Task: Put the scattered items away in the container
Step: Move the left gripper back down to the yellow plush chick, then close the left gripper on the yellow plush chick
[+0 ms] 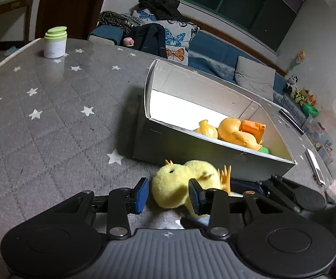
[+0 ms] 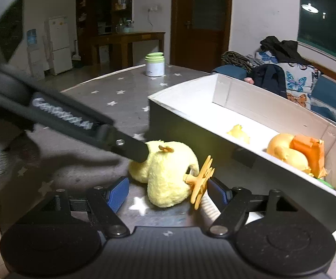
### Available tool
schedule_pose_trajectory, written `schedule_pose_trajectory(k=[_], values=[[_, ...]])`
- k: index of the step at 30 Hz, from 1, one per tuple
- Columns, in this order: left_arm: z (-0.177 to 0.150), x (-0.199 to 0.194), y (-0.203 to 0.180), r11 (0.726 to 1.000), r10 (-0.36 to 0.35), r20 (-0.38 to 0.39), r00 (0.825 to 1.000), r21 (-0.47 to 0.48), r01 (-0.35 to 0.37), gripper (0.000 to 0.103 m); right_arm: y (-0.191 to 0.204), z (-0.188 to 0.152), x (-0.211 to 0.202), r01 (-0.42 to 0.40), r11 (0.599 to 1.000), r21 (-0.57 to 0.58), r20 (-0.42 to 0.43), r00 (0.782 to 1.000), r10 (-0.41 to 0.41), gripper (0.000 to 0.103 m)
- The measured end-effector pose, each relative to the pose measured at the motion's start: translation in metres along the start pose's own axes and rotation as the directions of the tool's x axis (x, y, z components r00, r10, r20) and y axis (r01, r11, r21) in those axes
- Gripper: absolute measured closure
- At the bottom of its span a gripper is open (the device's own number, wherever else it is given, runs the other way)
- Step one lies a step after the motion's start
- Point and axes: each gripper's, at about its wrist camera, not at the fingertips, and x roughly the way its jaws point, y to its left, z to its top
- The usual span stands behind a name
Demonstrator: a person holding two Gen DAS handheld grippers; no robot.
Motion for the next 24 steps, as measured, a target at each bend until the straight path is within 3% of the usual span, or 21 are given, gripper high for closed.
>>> schedule_pose_trajectory(k=[8,15,24], values=[[0.003,-0.002,0.014,0.998,-0.021,0.004,1.000,-0.067,0.021,0.063,0.021,-0.005,-0.013,-0.041,0.997,-0.058,-0.006,0.999,0.041,0.027],[0.008,-0.005,0.018,0.994,-0.039,0.020,0.999,-0.106,0.040,0.063,0.008,0.003,-0.009,0.006,1.000,-0.022,0.016,1.000,-0.006,0.027],[0.010,0.005,0.021,0.986,-0.043,-0.002,0.999,-0.162,0.043,0.063,0.005,0.010,0.009,-0.013,0.999,-0.037,0.001,1.000,0.013,0.028]])
